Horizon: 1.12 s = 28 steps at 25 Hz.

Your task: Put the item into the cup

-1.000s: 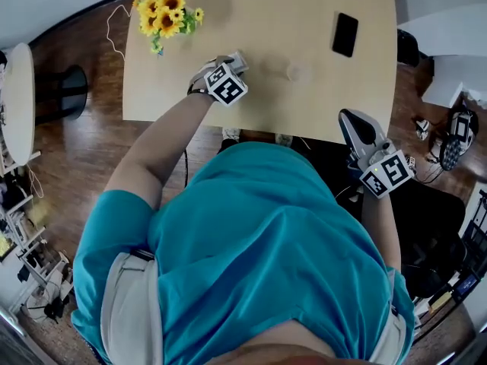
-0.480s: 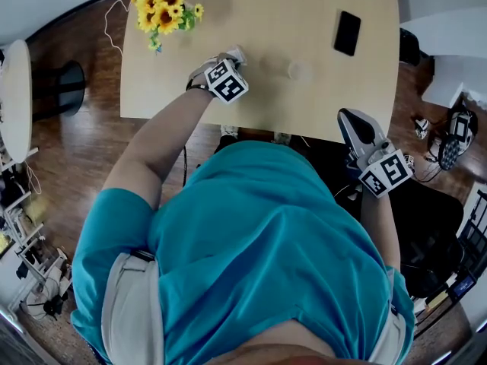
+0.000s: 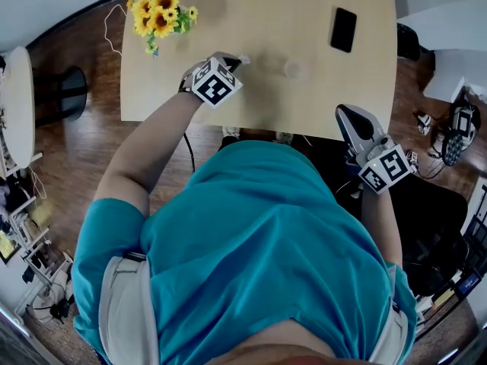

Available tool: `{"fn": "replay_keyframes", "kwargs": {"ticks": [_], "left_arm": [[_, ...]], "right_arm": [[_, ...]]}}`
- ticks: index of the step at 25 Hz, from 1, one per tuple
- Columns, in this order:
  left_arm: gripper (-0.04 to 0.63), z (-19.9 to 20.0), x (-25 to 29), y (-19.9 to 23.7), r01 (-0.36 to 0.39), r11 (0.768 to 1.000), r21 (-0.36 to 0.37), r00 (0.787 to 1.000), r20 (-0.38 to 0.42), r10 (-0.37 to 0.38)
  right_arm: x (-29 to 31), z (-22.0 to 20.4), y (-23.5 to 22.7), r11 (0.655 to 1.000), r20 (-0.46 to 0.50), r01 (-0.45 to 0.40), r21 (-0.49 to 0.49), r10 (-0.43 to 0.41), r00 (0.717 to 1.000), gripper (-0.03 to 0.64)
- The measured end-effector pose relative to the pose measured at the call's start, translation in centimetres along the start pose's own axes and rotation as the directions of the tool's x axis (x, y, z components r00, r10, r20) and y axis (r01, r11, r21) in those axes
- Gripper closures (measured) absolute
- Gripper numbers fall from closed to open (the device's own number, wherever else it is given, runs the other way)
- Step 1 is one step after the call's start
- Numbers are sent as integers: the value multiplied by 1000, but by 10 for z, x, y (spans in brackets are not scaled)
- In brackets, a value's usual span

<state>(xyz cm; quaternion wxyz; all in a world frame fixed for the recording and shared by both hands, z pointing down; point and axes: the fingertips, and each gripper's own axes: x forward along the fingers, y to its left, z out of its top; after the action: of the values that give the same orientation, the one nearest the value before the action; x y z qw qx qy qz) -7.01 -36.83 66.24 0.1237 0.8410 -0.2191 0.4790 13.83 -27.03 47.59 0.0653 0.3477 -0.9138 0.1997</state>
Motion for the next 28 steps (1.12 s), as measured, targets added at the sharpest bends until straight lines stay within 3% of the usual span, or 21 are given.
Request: {"fn": "replay_keyframes", "kwargs": {"ticks": [6,12,21,28], "left_arm": [[591,73,-50,-37,107,993,45,986,126,-112],[591,130,-67,-77,161,978,135,967,175,-184],[591,149,-29,-102,192,957,217,970,107,-219],[591,139,0,-105,173,951,255,981,43,-190]], "right_arm": [[-3,0,-1,1000,19,0,5,0,1000,615],[-14,2,-2,1000,44,8,10,-8,999,615],[-35,-4,-7,998,63,43,36,-45,997,615],[-50,-10,-10,997,75,63,52,-66,995,615]]}}
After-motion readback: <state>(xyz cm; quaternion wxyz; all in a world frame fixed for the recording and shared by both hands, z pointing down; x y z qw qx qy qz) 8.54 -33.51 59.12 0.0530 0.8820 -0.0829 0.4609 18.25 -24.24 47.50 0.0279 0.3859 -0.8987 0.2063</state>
